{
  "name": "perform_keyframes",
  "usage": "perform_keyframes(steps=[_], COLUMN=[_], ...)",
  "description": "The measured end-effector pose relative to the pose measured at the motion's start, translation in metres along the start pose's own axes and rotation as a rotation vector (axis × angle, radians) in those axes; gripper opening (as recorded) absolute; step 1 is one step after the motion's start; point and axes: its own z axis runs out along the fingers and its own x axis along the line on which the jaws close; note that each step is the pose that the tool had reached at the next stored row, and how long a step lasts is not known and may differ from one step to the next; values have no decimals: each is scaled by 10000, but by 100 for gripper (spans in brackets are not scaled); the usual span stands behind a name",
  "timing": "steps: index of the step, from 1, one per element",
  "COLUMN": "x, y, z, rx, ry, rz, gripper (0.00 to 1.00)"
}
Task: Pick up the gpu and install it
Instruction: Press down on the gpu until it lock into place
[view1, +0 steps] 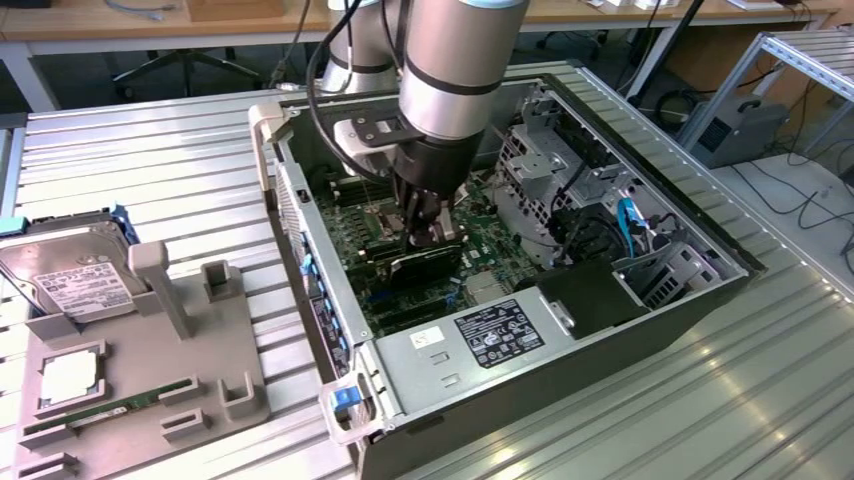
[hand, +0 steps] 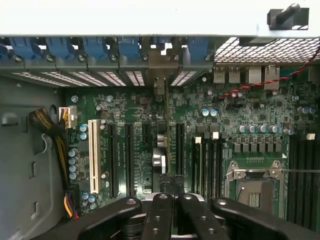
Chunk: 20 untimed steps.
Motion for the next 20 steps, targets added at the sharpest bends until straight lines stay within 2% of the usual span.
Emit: perform_keyframes(steps=[6,10,15,20], x=[-22,-22,-22,-23], y=[-1,-1,-2,-2], z=[20,93,130,137], rx=[2,-2,-4,0], ry=[-3,3,12,0], rz=[-2,0,-1,0], gripper=[11,11,11,11])
